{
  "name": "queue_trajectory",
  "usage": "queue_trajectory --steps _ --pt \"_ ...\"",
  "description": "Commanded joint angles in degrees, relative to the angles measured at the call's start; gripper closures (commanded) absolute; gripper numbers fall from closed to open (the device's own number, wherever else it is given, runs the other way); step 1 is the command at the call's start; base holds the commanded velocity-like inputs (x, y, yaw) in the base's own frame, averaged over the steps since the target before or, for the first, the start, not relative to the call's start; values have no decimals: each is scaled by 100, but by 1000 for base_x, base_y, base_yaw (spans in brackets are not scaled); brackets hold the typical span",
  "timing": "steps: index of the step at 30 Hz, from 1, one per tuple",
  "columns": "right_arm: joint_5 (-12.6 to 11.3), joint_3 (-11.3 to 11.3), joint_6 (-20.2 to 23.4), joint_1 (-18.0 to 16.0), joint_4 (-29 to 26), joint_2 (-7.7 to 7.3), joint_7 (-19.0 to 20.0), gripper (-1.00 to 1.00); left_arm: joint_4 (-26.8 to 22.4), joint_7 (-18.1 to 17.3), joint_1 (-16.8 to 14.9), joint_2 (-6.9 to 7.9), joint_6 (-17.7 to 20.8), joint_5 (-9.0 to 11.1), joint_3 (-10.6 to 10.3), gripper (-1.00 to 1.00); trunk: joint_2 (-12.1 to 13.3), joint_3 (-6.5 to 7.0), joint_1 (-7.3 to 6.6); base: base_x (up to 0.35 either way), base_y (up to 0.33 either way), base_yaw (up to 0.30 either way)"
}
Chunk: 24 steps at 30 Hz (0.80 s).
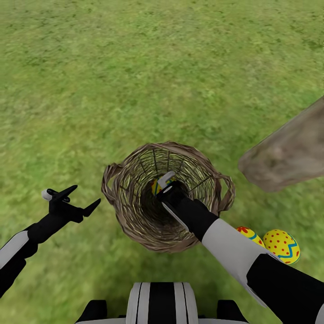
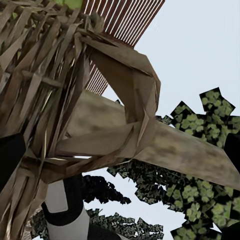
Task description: Take the three Easter eggs out of the wicker basket on the lawn in the garden, then place them on the lawn next to a single tree (choose any tree) so that all three eggs are next to the same tree and none are left in the basket.
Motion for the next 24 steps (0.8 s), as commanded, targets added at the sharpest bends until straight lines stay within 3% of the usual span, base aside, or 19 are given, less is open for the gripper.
queue_trajectory --steps 1,10,13,21,24 --pt "-1 18 33 -5 242 -3 -56 100 3 -23 -3 7 17 18 -15 -100 -1 -3 0 0 0 0" --pt "-10 61 57 -5 237 -5 -43 100 0 -23 -3 7 23 12 -15 -100 11 196 -23 0 0 0" --pt "-10 164 53 -5 221 -1 -43 100 15 -16 -3 15 31 9 -16 -100 11 196 -23 0 0 0" --pt "-17 176 50 -5 241 -4 -43 100 211 -18 -3 16 69 5 -24 -100 22 373 -44 -106 12 0" --pt "-26 176 50 -5 242 -3 -37 100 535 -22 -3 14 77 22 -24 -100 26 440 -52 -21 3 0"
